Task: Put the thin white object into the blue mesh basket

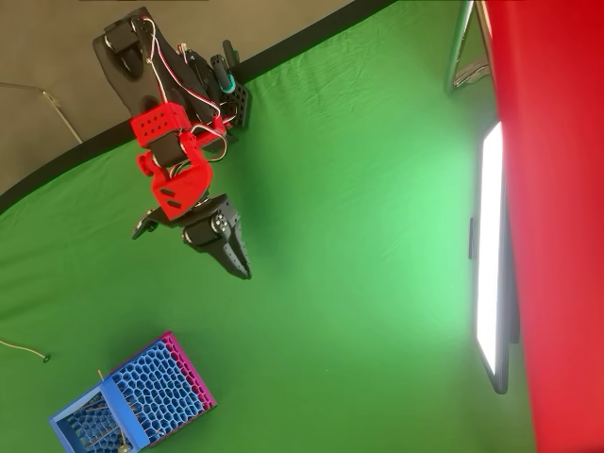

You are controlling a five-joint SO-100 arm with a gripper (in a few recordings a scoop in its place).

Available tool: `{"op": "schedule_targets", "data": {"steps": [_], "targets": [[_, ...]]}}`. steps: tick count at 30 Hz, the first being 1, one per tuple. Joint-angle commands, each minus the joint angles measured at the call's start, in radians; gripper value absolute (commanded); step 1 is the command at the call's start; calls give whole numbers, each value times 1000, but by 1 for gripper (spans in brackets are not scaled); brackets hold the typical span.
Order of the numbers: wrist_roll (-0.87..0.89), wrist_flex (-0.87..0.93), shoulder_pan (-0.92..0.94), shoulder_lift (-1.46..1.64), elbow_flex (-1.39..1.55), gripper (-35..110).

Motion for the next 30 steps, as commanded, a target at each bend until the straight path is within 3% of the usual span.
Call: {"op": "schedule_targets", "data": {"steps": [1,16,24,30], "targets": [[-17,-84,-9,63,101,1],[-46,-11,38,201,288,1],[-48,146,31,296,288,1],[120,341,40,419,288,8]]}}
